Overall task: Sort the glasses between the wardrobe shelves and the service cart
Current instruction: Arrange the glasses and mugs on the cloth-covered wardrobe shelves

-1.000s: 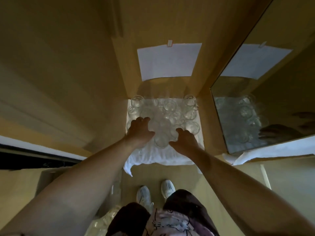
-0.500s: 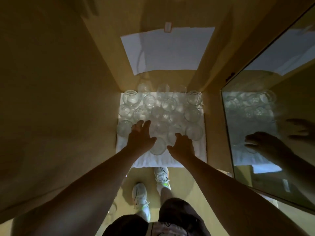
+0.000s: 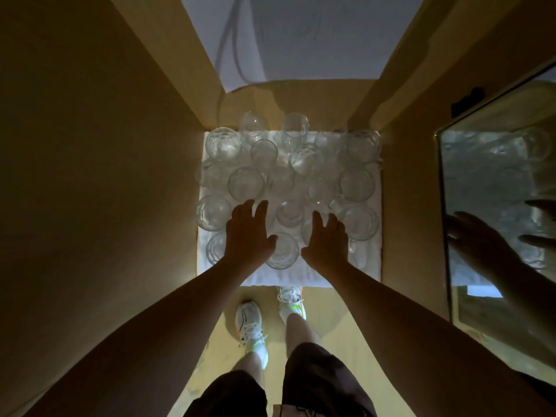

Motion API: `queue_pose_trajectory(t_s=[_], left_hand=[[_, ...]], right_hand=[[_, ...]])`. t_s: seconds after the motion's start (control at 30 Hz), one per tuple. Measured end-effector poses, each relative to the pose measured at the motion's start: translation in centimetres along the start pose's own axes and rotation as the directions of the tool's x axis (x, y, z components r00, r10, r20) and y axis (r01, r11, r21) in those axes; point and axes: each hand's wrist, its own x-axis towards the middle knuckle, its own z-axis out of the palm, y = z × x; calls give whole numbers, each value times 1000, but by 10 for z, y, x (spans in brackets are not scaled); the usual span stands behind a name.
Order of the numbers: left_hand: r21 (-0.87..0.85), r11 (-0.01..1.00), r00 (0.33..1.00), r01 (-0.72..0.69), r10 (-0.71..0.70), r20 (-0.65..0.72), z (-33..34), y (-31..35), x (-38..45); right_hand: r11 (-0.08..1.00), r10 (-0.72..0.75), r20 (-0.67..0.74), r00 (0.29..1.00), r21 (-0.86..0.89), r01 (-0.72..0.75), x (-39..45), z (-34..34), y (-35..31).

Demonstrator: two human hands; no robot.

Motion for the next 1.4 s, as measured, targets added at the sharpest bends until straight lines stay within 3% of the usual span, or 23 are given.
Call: queue_pose_trajectory(t_s=[0.2, 0.4, 0.63, 1.4], left_hand=[[-26, 999, 999, 34, -34, 8, 15, 4, 16], [-53, 992, 994, 110, -110, 15, 23, 5, 24], [-130, 976, 982, 177, -166, 87, 30, 1, 35], [-227, 971, 995, 75, -88, -48, -1, -4, 15]], right_hand=[[1000, -20, 0, 1000, -19, 20, 14, 15, 3], [988, -23, -62, 998, -154, 13, 17, 27, 7], [996, -3, -53, 999, -87, -2, 30, 36, 8], [998, 25, -123, 992, 67, -17, 10, 5, 9]])
